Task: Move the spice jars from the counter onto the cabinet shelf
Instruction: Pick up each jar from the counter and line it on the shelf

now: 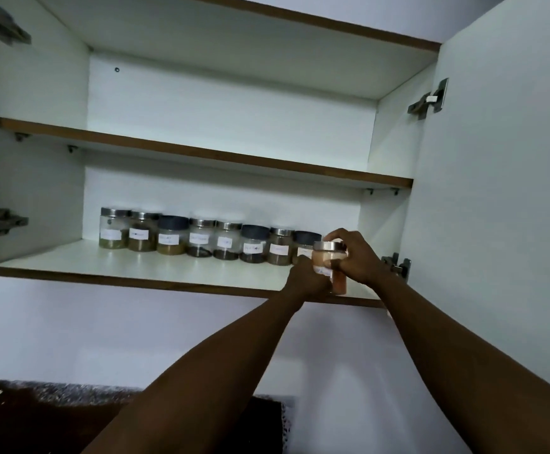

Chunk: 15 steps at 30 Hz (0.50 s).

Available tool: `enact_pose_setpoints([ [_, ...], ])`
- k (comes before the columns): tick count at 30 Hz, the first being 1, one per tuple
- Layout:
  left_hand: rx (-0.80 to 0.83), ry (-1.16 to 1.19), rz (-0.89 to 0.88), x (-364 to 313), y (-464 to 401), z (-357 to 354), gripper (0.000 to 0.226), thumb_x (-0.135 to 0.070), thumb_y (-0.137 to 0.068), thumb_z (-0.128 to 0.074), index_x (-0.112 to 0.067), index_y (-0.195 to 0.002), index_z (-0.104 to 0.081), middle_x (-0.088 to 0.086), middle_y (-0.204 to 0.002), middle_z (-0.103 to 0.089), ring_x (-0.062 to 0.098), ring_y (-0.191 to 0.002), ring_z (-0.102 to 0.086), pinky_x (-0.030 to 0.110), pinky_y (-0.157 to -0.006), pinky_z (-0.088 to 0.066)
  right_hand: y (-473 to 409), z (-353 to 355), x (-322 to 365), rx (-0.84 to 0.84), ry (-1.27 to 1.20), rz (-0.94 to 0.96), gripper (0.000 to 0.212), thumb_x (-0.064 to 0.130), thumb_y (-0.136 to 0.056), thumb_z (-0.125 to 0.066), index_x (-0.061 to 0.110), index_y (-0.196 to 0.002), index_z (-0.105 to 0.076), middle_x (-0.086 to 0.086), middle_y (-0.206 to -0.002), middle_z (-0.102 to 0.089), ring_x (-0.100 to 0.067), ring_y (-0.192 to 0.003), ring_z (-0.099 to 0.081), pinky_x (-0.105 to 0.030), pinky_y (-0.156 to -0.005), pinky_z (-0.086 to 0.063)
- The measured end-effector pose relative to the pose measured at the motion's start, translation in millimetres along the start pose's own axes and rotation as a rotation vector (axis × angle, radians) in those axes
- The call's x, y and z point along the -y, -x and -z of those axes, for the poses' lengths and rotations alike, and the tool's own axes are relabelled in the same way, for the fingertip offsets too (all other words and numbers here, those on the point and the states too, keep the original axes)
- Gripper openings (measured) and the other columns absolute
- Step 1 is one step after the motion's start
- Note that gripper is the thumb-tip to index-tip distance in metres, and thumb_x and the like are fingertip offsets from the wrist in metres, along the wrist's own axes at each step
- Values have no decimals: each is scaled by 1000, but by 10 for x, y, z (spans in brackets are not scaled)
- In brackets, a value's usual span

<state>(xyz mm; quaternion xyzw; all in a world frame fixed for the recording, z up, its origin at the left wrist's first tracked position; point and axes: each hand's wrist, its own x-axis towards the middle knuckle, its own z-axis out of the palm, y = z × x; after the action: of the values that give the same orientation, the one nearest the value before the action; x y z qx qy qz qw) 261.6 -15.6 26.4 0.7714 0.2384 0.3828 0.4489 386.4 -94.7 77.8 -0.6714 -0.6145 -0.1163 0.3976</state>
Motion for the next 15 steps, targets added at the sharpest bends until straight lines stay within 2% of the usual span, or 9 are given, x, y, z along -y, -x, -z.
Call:
enact_pose_setpoints([
  [2, -35, -66, 32, 86, -167, -137, 65, -23, -83, -81, -3, -137, -49, 15, -131, -63, 32, -123, -63, 41, -103, -54, -23, -75, -207, -39, -54, -32, 44, -7, -74, -77, 13, -111, -65, 7, -100, -66, -9, -86, -64, -16, -70, -44],
  [3, -57, -95, 42, 138, -246, -200, 66, -24, -86, -81, -3, -138, -47, 15, -133, -62, 32, -124, -62, 40, -101, -54, -34, -121, -290, -53, -77, -51, 49, -5, -75, -78, 15, -117, -63, 13, -102, -64, -9, -89, -63, -12, -72, -45],
  [4, -82, -125, 43, 188, -356, -288, 66, -26, -87, -81, -1, -138, -47, 16, -134, -62, 33, -125, -62, 41, -102, -54, -60, -166, -412, -56, -101, -86, 58, -1, -78, -78, 15, -129, -57, 13, -109, -63, -12, -97, -61, -12, -80, -46],
  [6, -137, -160, 44, 277, -540, -392, 63, -27, -88, -80, 2, -136, -51, 18, -135, -63, 34, -126, -61, 43, -104, -53, -111, -284, -616, -49, -176, -210, 79, 6, -85, -76, 14, -151, -33, 1, -126, -57, -18, -112, -56, -25, -97, -44],
  [8, -153, -176, 57, 309, -711, -494, 59, -27, -88, -79, 3, -134, -55, 19, -133, -63, 35, -125, -61, 44, -105, -53, -180, -414, -833, -81, -247, -353, 78, 13, -92, -72, 9, -152, -22, -10, -134, -57, -27, -122, -57, -34, -99, -43],
  [12, -68, -171, 77, 312, -985, -591, 55, -20, -86, -81, 8, -128, -58, 22, -127, -67, 36, -121, -65, 48, -105, -54, -329, -644, -1126, -186, -299, -538, 55, 25, -93, -72, 1, -133, -42, -18, -129, -60, -36, -120, -61, -35, -88, -47],
  [15, -61, -186, 63, 358, -1161, -654, 50, -18, -90, -77, 7, -129, -58, 22, -127, -68, 34, -122, -65, 48, -107, -52, -504, -705, -1256, -200, -294, -611, 54, 25, -92, -73, 3, -134, -49, -19, -134, -59, -36, -125, -58, -39, -99, -49],
])
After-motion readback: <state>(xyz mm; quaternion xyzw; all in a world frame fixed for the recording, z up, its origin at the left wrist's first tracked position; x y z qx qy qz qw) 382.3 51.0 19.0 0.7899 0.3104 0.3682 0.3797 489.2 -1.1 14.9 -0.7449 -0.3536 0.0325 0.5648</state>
